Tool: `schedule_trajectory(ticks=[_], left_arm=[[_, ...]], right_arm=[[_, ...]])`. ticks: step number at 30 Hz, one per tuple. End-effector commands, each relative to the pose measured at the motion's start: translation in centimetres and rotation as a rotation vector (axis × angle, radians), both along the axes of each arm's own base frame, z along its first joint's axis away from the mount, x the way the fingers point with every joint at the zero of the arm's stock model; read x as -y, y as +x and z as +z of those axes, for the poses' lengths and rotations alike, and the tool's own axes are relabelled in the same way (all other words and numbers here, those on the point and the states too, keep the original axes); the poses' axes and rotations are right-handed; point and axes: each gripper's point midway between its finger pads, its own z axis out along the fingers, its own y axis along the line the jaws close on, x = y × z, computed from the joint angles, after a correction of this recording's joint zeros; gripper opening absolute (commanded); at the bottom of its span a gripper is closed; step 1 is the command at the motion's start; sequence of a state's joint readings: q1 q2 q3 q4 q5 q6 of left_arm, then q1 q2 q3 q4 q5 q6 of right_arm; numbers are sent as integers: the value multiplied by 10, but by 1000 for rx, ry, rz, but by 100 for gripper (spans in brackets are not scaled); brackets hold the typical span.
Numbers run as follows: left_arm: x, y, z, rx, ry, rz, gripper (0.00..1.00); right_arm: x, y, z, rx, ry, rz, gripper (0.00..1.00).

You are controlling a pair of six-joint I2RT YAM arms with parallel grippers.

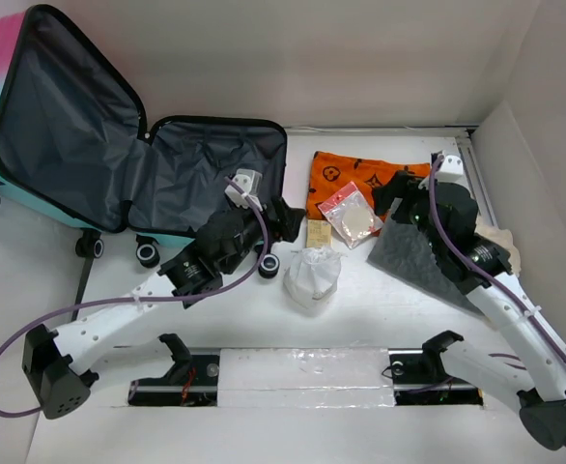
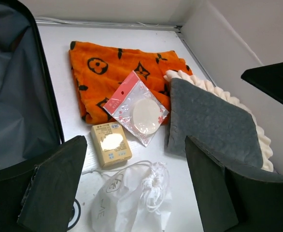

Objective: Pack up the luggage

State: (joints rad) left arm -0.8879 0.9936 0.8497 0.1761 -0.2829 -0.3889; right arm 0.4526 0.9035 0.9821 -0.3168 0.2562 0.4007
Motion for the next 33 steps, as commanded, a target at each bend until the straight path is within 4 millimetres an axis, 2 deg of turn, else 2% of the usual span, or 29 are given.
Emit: schedule_trajectory(ticks=[1, 4, 7, 8, 9, 10, 11, 12, 13, 14, 15, 16, 17, 18, 19, 20, 21, 25, 26, 29, 30, 32, 33], left_arm=[[11, 1, 12, 18, -16, -44, 79], [19, -9, -5, -14, 9, -116, 74], [25, -20, -17, -36, 43, -158, 59], [32, -30, -20, -45, 54, -192, 54], [34, -36, -23, -50, 82, -211, 47], [37, -39, -28, -65, 103, -217, 46], [36, -39, -25, -61, 111, -194, 44], [43, -48, -32, -71, 134, -213, 44], [44, -51, -38, -81, 168, -217, 48], [45, -50, -38, -86, 175, -217, 59], [48, -54, -47, -105, 203, -230, 62], [50, -58, -45, -103, 204, -243, 65], [51, -58, -52, -118, 225, -244, 68], [54, -63, -52, -119, 225, -266, 70], [57, -61, -61, -134, 244, -267, 70], [59, -63, -64, -141, 250, -278, 70], [59, -63, -64, -141, 250, -279, 70], [59, -51, -88, -168, 315, -219, 68], [60, -48, -100, -180, 353, -212, 68], [66, -38, -119, -194, 409, -187, 66], [67, -35, -123, -195, 418, -174, 62], [69, -27, -123, -188, 431, -136, 43], [70, -24, -130, -193, 446, -125, 35]], right_arm=[[-6, 2, 16, 54, 47, 23, 85], [-6, 2, 11, 45, 43, 23, 85], [-8, 2, 13, 52, 48, 32, 75], [-8, 2, 13, 52, 48, 32, 65], [-8, 3, 16, 65, 54, 32, 43], [-8, 4, 19, 74, 59, 32, 24], [-10, 3, 19, 73, 61, 42, 7], [-11, 5, 16, 65, 57, 42, 0], [-11, 5, 16, 65, 57, 42, 0], [-11, 5, 16, 65, 57, 42, 4], [-12, 6, 13, 57, 53, 42, 11], [-12, 7, 16, 66, 57, 42, 32], [-13, 9, 12, 55, 52, 42, 41], [-13, 10, 12, 55, 52, 42, 48], [-15, 12, 11, 55, 52, 42, 54], [-17, 13, 3, 36, 46, 54, 59], [-18, 14, 5, 44, 50, 54, 61], [-27, 13, 2, 46, 53, 107, 62], [-29, 13, 2, 45, 55, 119, 62], [-34, 13, -3, 35, 57, 144, 62], [-36, 12, -3, 34, 59, 155, 62], [-39, 13, -8, 27, 50, 170, 62], [-39, 13, -8, 27, 50, 170, 62]])
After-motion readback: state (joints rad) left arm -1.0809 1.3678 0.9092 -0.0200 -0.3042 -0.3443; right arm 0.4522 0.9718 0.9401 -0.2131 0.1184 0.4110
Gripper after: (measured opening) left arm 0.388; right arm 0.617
